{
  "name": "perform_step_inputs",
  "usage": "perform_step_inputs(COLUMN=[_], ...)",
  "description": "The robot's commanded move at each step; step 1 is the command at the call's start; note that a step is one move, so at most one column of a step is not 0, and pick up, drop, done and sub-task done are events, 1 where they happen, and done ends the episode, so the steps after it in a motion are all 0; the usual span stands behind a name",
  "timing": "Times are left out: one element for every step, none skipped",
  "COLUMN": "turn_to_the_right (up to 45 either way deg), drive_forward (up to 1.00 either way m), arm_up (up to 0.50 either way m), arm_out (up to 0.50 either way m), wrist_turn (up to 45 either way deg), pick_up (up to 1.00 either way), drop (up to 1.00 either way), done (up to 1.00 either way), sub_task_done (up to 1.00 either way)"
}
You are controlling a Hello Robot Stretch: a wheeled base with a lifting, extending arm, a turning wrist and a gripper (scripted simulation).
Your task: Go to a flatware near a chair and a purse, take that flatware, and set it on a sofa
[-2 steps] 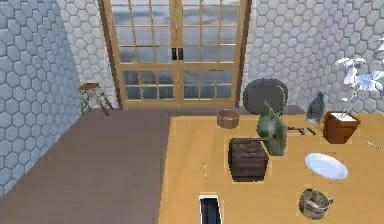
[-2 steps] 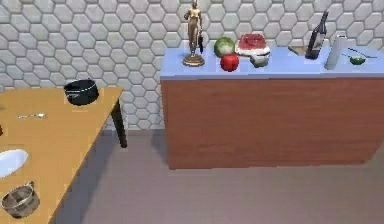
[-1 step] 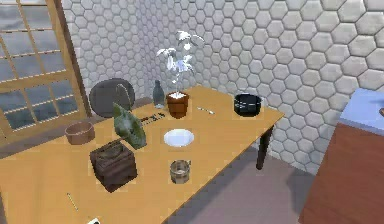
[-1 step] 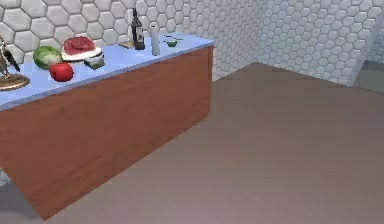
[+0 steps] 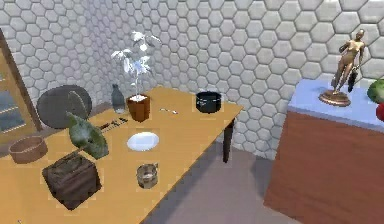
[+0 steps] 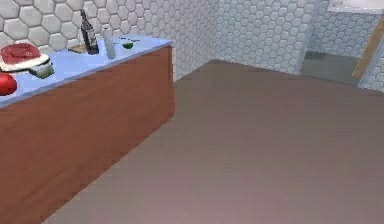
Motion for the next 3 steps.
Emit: perform_step_inputs(turn_to_the_right=[0.0,-45.0,-45.0], drive_forward=[0.5,0.0,0.0], arm_up=[0.0,0.0,0.0], arm_out=[0.0,0.0,0.0], wrist_turn=[0.0,0.0,0.0], pick_up=[0.0,0.0,0.0], drop=[0.0,0.0,0.0], done=[0.0,0.0,0.0], sub_task_done=[0.0,0.0,0.0])
